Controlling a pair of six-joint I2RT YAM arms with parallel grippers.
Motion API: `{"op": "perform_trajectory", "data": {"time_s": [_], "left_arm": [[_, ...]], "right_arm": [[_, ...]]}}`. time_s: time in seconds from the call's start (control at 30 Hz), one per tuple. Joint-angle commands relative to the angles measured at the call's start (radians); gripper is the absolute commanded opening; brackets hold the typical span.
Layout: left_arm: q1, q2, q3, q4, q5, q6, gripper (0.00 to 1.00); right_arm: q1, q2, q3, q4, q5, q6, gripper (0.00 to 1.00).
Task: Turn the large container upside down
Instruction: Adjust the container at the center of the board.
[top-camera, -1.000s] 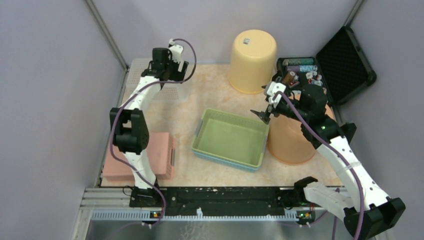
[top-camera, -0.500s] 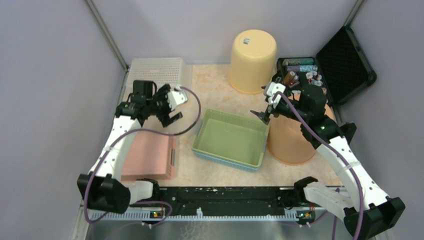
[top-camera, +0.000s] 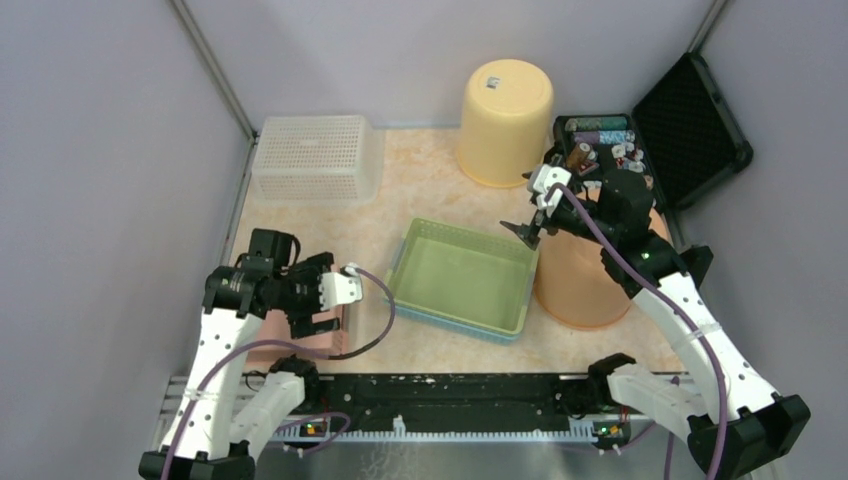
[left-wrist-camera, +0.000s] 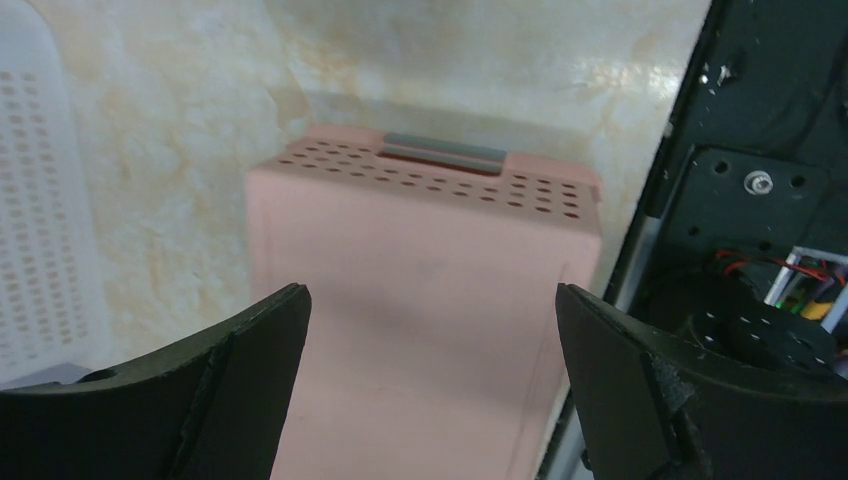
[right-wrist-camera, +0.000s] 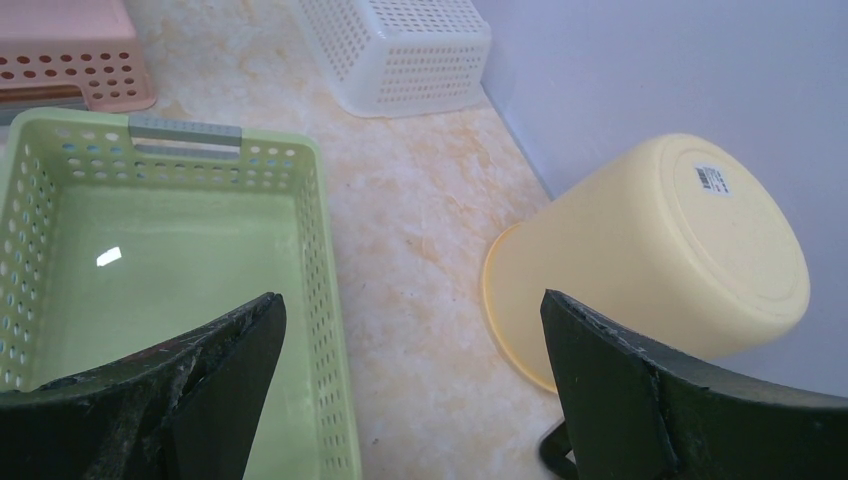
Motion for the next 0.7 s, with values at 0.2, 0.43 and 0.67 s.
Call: {"op": "perform_trajectory", "data": {"time_s": [0.2,0.43,0.67], "left_arm": [[0.002,-0.018,-0.184,-0.057,-0.085,0.064,0.99],[0.001,0.037,-0.223,-0.035,-0.05,0.067,0.99],[0.001,0.047,-0.329,0.207,-0.132,-0.017,0.99]], "right_arm": [[-0.008,0.008,-0.001,0.048,-0.018,0.01,0.99],[-0.009,0.017,0.001,0.051,-0.011,0.008,0.99],[-0.008,0.021,-0.001,0.053,-0.007,0.005,0.99]]}}
